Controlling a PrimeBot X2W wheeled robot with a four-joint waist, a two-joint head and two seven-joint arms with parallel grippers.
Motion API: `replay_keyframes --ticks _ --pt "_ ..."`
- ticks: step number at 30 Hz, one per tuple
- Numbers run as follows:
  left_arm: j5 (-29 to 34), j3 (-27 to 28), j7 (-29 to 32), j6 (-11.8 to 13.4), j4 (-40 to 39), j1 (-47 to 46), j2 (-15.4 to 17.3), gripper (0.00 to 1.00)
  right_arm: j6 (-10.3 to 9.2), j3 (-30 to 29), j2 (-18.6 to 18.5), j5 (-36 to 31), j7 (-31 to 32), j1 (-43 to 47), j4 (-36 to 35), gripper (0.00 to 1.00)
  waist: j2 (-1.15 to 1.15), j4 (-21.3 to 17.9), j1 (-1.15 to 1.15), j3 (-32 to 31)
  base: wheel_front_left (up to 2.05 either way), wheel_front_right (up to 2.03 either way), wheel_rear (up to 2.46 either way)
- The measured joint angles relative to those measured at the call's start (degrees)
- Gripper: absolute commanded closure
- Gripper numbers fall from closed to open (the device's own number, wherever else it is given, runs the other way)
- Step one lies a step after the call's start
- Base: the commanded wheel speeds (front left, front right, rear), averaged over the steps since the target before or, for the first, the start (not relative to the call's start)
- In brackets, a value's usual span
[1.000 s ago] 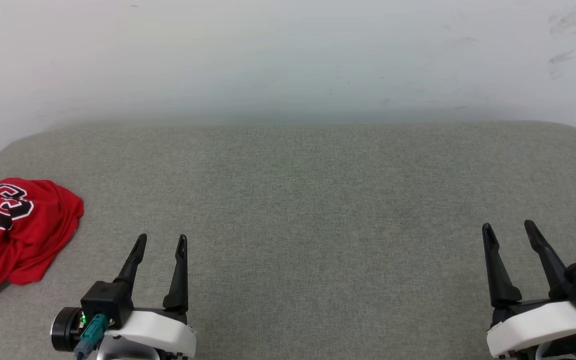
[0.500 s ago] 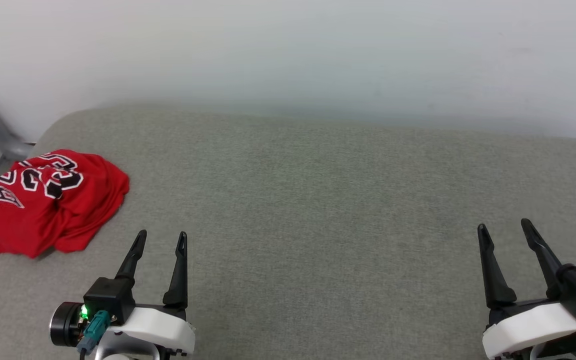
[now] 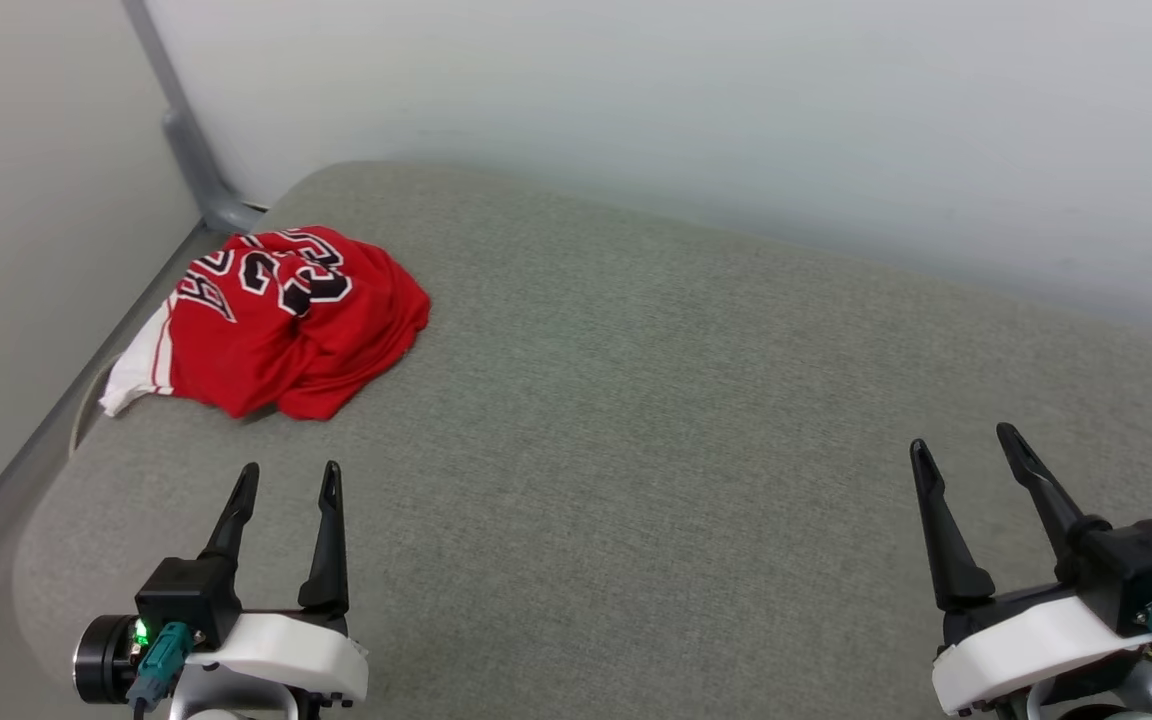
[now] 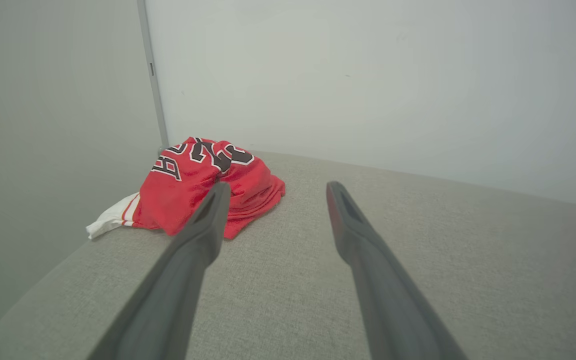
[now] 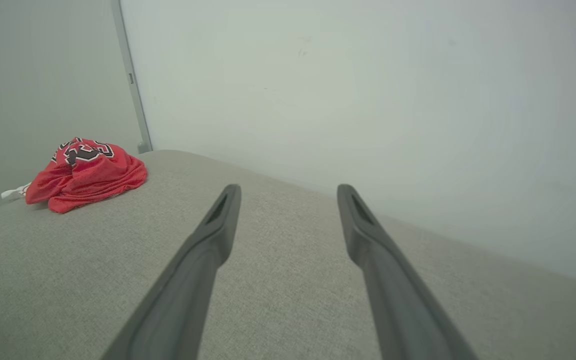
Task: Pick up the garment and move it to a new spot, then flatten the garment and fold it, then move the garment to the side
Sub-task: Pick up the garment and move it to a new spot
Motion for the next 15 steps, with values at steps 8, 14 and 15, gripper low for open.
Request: replay_keyframes --ticks 8,14,15 --pt "0.10 0.89 0.00 0.12 0.33 0.21 -0.02 0.00 0.00 1.22 0.00 -0.44 0.45 0.02 -0.31 0.00 0.00 6.02 0.00 -0.46 0.00 0.00 0.00" --pt "0.07 1.34 0.00 0.12 0.46 0.25 -0.03 0.00 0.00 1.65 0.00 -0.42 0.52 0.00 -0.30 0.00 0.00 9.58 0.00 -0.68 0.00 0.00 0.00" --pt "0.05 1.52 0.00 0.12 0.41 0.33 -0.03 0.00 0.00 1.85 0.00 -0.42 0.53 -0.04 -0.30 0.00 0.00 9.98 0.00 -0.67 0.00 0.00 0.00"
